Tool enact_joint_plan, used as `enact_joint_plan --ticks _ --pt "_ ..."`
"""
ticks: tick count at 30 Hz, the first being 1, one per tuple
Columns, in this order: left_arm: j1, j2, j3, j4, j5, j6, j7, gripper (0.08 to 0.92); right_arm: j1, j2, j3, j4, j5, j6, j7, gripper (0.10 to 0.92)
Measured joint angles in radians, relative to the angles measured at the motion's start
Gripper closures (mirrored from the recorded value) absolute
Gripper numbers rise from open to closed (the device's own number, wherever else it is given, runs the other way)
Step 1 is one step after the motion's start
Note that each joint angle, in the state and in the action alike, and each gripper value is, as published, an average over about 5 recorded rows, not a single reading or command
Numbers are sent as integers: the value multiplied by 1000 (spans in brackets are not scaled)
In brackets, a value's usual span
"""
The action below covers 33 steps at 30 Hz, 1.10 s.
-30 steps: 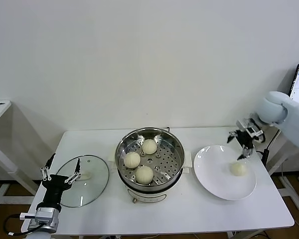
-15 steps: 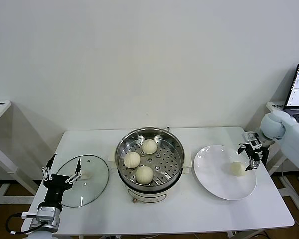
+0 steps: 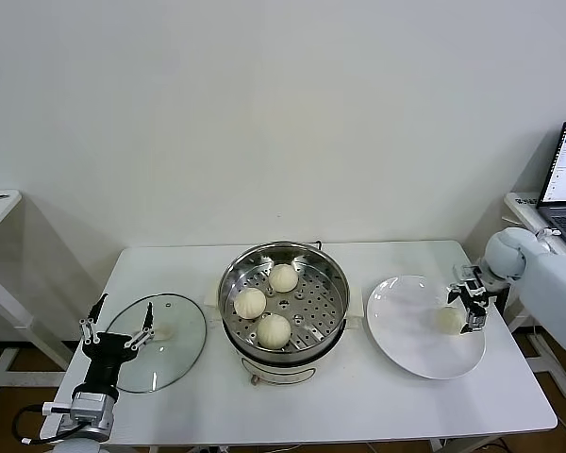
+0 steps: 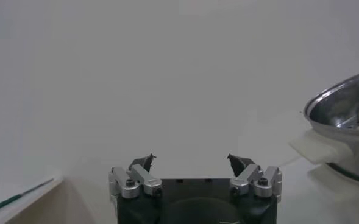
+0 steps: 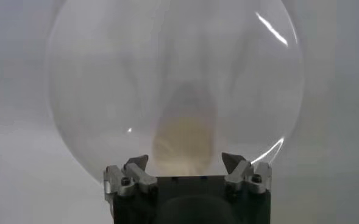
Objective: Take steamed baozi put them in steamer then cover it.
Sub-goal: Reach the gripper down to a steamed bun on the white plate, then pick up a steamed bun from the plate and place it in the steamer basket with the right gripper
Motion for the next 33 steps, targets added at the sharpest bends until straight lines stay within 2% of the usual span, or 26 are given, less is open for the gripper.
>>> enact_joint_plan --ticks 12,15,19,22,33 --pt "-2 -1 0 4 3 0 0 177 -37 27 45 -22 -45 8 9 205" --pt "-2 0 0 5 3 0 0 177 -38 31 49 -24 -49 8 9 242" --pt "-4 0 0 5 3 0 0 177 -38 32 52 -26 -53 8 9 340" --pt "-4 0 0 6 3 0 0 177 -39 33 53 -25 -55 8 8 374" --pt "-1 0 2 -2 6 0 -1 177 6 -8 6 21 9 -19 -15 381"
